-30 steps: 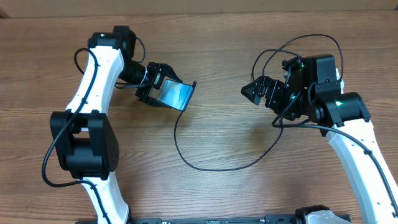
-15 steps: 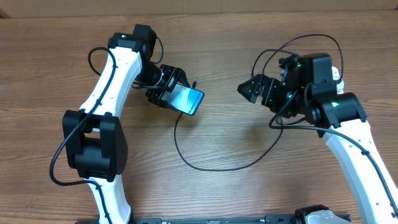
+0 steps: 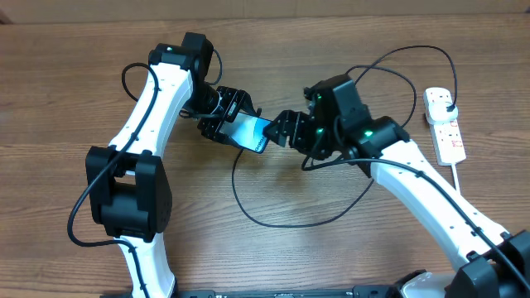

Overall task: Plug charger to phone and switch on socket
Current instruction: 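Move the right gripper to the phone's bottom edge near the left gripper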

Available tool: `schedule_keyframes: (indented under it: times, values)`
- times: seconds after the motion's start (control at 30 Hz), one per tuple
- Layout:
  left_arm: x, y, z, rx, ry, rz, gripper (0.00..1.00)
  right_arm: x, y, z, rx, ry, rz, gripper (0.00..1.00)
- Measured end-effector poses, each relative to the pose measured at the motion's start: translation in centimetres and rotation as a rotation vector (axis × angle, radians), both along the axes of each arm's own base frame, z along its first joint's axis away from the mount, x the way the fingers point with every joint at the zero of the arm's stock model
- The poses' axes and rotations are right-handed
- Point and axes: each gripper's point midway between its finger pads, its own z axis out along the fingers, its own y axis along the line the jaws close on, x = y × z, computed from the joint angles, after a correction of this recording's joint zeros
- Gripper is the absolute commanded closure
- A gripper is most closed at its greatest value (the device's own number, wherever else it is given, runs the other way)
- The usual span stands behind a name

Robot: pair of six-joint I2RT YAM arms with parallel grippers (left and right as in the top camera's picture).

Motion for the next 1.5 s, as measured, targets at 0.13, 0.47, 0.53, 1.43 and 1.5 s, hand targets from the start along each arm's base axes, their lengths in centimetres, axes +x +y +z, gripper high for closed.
schedule_keyframes:
  times: [0.13, 0.47, 0.53, 1.43, 1.5]
  values:
    - [0.0, -0.2, 0.1, -0.011, 0.003, 0.0, 0.56, -0.3, 1.8, 0.4, 0.018, -0.029, 0.018, 0.32]
    - [-0.3, -0.8, 0.2, -0.023, 0.005, -0.014, 0.56, 0.0, 3.1, -0.9, -0.026, -0.019, -0.054, 0.44]
    - [-0.6, -1.4, 0.3, -0.032, 0.007, -0.025, 0.56, 0.2, 3.0, -0.9, -0.026, -0.026, -0.066, 0.48]
    - [-1.0, -2.3, 0.5, -0.04, 0.022, -0.028, 0.56, 1.5, 3.2, -3.2, -0.048, 0.014, -0.134, 0.77]
    - [-1.0, -2.3, 0.5, -0.04, 0.022, -0.028, 0.56, 1.5, 3.1, -3.2, -0.049, 0.014, -0.134, 0.79]
